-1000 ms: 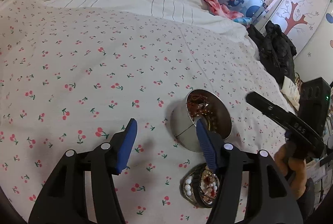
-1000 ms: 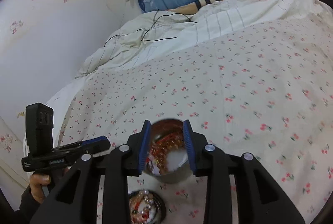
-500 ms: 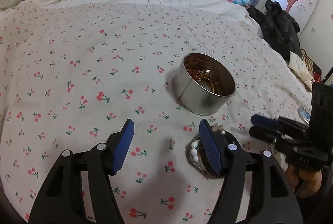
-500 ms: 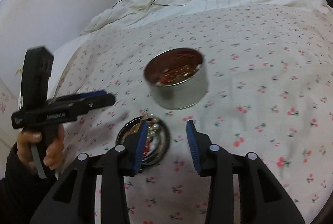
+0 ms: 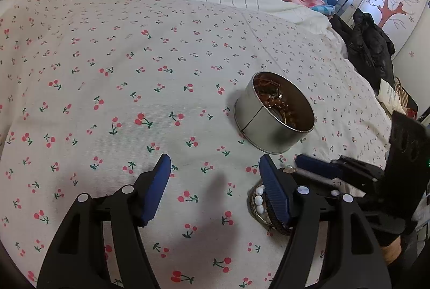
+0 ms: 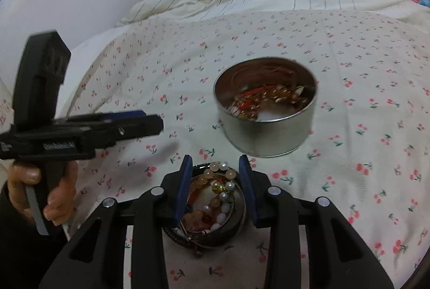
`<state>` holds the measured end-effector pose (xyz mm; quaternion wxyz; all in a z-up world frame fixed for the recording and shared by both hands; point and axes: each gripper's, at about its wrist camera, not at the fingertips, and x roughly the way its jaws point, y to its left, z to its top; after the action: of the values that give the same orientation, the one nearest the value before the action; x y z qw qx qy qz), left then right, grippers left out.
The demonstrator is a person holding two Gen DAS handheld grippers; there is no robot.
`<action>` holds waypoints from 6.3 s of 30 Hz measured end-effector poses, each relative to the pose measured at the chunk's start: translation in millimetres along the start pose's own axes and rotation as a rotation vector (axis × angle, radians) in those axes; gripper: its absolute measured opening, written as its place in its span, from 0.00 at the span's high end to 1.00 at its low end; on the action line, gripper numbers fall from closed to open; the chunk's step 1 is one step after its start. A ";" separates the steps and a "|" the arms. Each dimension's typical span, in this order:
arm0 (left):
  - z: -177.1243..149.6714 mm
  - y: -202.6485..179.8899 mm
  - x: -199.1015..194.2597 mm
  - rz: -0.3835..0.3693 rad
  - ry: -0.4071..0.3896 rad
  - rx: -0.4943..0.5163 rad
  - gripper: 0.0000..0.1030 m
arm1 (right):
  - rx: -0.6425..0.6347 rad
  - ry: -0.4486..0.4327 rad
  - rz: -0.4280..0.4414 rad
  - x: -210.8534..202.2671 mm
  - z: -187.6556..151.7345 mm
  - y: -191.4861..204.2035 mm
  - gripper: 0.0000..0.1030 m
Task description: Organize jewelry
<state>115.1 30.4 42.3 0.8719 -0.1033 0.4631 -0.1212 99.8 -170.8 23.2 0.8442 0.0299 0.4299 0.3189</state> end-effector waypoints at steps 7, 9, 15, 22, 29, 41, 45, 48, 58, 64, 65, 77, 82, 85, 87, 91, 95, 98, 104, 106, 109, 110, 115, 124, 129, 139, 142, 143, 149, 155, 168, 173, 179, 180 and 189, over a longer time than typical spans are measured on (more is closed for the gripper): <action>0.9 -0.8 -0.2 0.008 -0.001 -0.006 0.34 | -0.008 -0.038 -0.001 -9.6 -0.1 -0.4 0.92; 1.2 0.9 0.4 0.010 0.000 -0.007 0.33 | 0.012 -0.062 0.025 -19.8 -0.3 -3.1 0.92; 0.2 1.9 5.0 0.002 0.017 0.006 0.33 | 0.075 -0.168 0.137 -59.9 2.6 -11.2 0.92; -4.1 -13.0 11.8 -0.055 0.039 0.077 0.32 | 0.127 -0.251 0.148 -87.4 9.4 -26.1 0.92; -11.6 -37.7 9.9 -0.105 0.022 0.188 0.32 | 0.162 -0.255 0.135 -90.5 7.6 -37.1 0.92; -29.4 -72.0 15.1 -0.117 0.047 0.365 0.32 | 0.176 -0.246 0.133 -89.1 6.4 -42.7 0.92; -26.0 -68.9 23.5 -0.128 0.063 0.318 0.32 | 0.173 -0.242 0.135 -87.8 5.8 -41.4 0.92; -21.2 -62.9 25.7 -0.154 0.063 0.267 0.32 | 0.176 -0.242 0.134 -87.6 5.5 -41.6 0.92; -52.5 -111.2 -8.4 -0.345 -0.004 0.543 0.32 | 0.205 -0.242 0.119 -87.8 4.4 -49.1 0.92; -70.9 -127.7 4.7 -0.245 0.030 0.651 0.49 | 0.218 -0.236 0.117 -85.9 4.0 -53.1 0.92; -70.7 -126.3 7.6 -0.226 0.040 0.649 0.57 | 0.218 -0.235 0.116 -85.7 3.7 -53.2 0.92; -54.8 -112.5 -1.9 -0.220 0.000 0.586 0.98 | 0.219 -0.231 0.115 -83.8 3.1 -52.9 0.92; -33.5 -88.7 -19.0 -0.333 -0.049 0.448 0.98 | 0.225 -0.236 0.120 -82.7 2.6 -52.5 0.92; -25.9 -76.2 -26.2 -0.400 -0.070 0.374 0.98 | 0.245 -0.256 0.144 -84.9 1.8 -54.9 0.92; -20.7 -69.7 -31.2 -0.458 -0.082 0.322 0.98 | 0.254 -0.272 0.156 -87.7 1.7 -56.6 0.92; -9.0 -65.3 -38.8 -0.524 -0.109 0.268 0.98 | 0.253 -0.318 0.177 -97.4 5.4 -56.5 0.92; 11.2 -66.1 -48.5 -0.510 -0.155 0.256 0.98 | 0.245 -0.355 0.189 -106.6 8.7 -56.0 0.92; 28.6 -70.2 -46.4 -0.503 -0.167 0.255 0.98 | 0.254 -0.371 0.193 -111.2 9.3 -59.0 0.92; 52.5 -83.6 -8.1 -0.404 -0.112 0.291 0.98 | 0.279 -0.401 0.191 -119.3 10.3 -67.1 0.92; 53.6 -89.0 5.4 -0.340 -0.090 0.320 0.98 | 0.286 -0.408 0.191 -120.9 10.9 -69.3 0.92; 51.8 -98.2 25.7 -0.244 -0.057 0.378 0.97 | 0.289 -0.411 0.188 -121.7 11.8 -70.7 0.92; 50.0 -101.8 33.1 -0.199 -0.048 0.402 0.97 | 0.288 -0.409 0.188 -121.2 12.5 -70.6 0.92; 43.4 -104.5 54.6 -0.124 0.030 0.447 0.92 | 0.287 -0.408 0.195 -113.9 21.6 -70.1 0.92; 37.9 -50.5 -2.3 -0.115 -0.080 0.273 0.47 | 0.266 -0.377 0.304 -81.8 59.5 -53.3 0.92; 35.3 -18.7 -16.2 -0.091 -0.102 0.168 0.44 | 0.338 -0.195 0.195 -26.1 66.6 -69.6 0.91; 20.9 -31.2 -13.0 -0.058 -0.059 0.220 0.43 | 0.271 -0.183 0.050 -63.5 25.3 -63.8 0.74; 8.3 -26.8 -9.2 -0.040 -0.029 0.192 0.42 | 0.192 -0.111 0.018 -59.4 0.9 -47.3 0.74; 6.1 -25.5 -7.5 -0.033 -0.024 0.186 0.42 | 0.179 -0.088 0.020 -55.6 -4.1 -43.0 0.74; 6.1 -13.9 0.8 -0.023 -0.003 0.122 0.39 | 0.145 -0.018 0.018 -32.6 -11.5 -34.8 0.82; 6.8 -14.7 0.0 -0.020 -0.005 0.114 0.38 | 0.089 0.022 -0.008 -18.1 -12.0 -24.5 0.83; 7.0 -16.8 1.3 -0.016 -0.006 0.112 0.33 | -0.025 0.077 -0.099 9.9 -15.6 -4.1 0.90; 8.9 -12.3 3.4 -0.006 -0.001 0.092 0.33 | 0.081 0.020 0.020 -8.7 -11.6 -18.6 0.92; 8.1 -8.1 9.6 0.001 0.023 0.083 0.32 | 0.139 -0.030 0.025 -27.5 -6.4 -31.2 0.92; 7.3 -9.5 11.5 0.001 0.032 0.091 0.32 | 0.146 -0.033 0.006 -29.8 -6.0 -35.6 0.92; -2.0 -22.8 29.1 -0.038 0.117 0.155 0.32 | 0.139 0.038 -0.253 -26.7 -8.6 -61.8 0.91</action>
<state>126.6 -0.3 25.1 0.8463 -0.0370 0.5003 -0.1793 113.7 -236.9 16.6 0.8651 0.0279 0.4674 0.1800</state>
